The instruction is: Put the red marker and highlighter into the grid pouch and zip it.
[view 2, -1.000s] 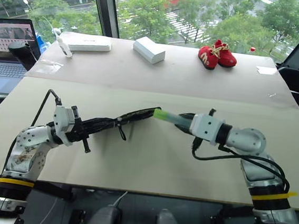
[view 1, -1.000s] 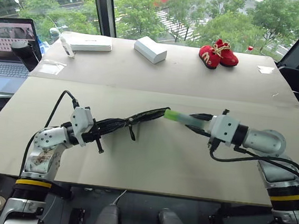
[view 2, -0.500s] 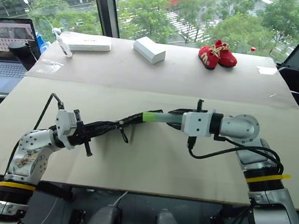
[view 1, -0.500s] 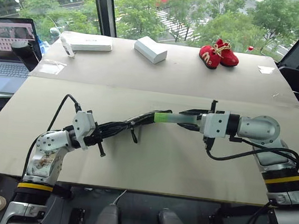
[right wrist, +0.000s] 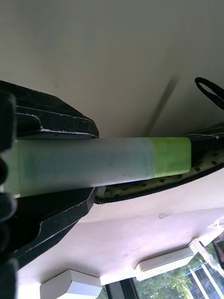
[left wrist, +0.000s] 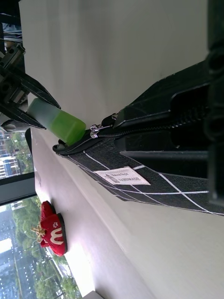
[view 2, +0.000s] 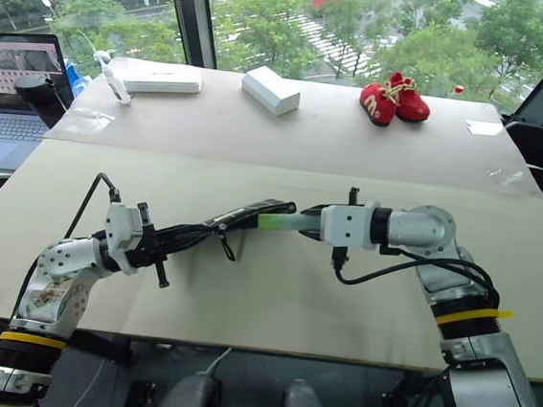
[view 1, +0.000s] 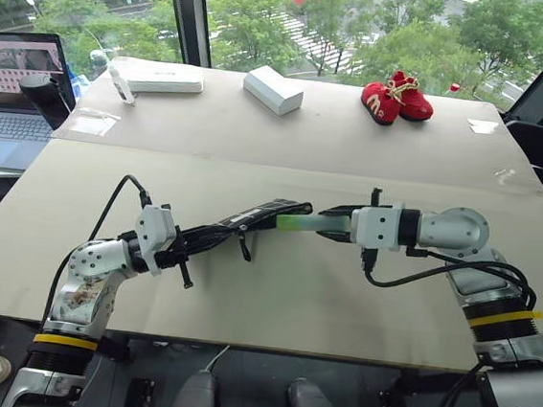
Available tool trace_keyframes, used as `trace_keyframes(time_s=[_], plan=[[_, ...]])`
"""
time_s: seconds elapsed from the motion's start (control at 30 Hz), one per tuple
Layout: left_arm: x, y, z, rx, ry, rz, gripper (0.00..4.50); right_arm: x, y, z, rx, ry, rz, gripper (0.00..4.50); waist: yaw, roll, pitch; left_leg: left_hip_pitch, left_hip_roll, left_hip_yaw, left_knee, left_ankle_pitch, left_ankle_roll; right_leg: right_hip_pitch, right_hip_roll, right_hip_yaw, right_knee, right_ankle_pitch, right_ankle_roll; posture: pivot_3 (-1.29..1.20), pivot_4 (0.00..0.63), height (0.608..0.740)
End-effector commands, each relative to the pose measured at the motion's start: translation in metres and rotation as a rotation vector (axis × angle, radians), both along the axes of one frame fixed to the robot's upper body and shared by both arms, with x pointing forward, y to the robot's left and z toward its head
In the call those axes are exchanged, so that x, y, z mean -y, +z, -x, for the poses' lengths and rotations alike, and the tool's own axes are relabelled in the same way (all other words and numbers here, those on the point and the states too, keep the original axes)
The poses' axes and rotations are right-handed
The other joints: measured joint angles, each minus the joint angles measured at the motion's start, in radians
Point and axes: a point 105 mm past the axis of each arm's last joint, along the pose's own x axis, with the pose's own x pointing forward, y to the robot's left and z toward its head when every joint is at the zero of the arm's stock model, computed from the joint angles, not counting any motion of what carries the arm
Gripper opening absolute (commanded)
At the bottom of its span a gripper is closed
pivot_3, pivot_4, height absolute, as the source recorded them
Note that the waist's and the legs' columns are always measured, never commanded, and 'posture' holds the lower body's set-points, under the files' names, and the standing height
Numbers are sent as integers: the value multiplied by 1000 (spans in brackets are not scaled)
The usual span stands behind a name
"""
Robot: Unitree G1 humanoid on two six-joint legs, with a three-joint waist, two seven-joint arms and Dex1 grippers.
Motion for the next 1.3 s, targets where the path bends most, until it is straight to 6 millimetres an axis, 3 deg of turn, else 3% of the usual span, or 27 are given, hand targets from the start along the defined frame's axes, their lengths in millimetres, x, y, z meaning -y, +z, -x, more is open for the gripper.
trace_keyframes(time_s=[0.03, 0.37, 0.57, 0.83, 1.17, 1.23, 1.3], plan=[[5, 7, 7, 58, -39, -33, 0, -7, 10, -1, 30, 19, -4, 1081, 0, 0, 0, 0, 0, 0, 0, 0, 0, 0, 0, 0, 0, 0, 0, 0, 150, 730], [4, -5, 13, 54, -69, -96, 0, -5, 15, -15, 16, -61, -8, 1081, 0, 0, 0, 0, 0, 0, 0, 0, 0, 0, 0, 0, 0, 0, 0, 0, 150, 730], [5, -3, 13, 59, -68, -82, 0, -9, 2, -17, 49, -65, 71, 1081, 0, 0, 0, 0, 0, 0, 0, 0, 0, 0, 0, 0, 0, 0, 0, 0, 150, 730], [4, -1, 11, 60, -64, -62, 0, -68, -21, 0, 87, 57, 95, 1081, -3, 0, 0, -2, 1, 0, 0, 0, 0, -5, 1, 0, 2, 0, 0, 0, 150, 730], [1, 6, 7, 63, -48, -22, 0, -100, -28, 3, 164, 130, 59, 1081, -1, 0, 0, -2, 1, 0, 0, 0, 0, -5, 1, 0, 3, 0, -1, 0, 150, 730], [0, 7, 7, 64, -45, -22, 0, -97, -29, 4, 125, 125, 32, 2088, -1, 0, 0, -2, 1, 0, 0, 0, 0, -5, 1, 0, 2, 0, -1, 0, 150, 730], [-1, 7, 7, 63, -42, -22, 0, -90, -23, -3, 145, 82, 11, 2730, -1, 0, 0, -2, 1, 0, 0, 0, 0, -5, 0, 0, 2, 0, -1, 0, 150, 730]])
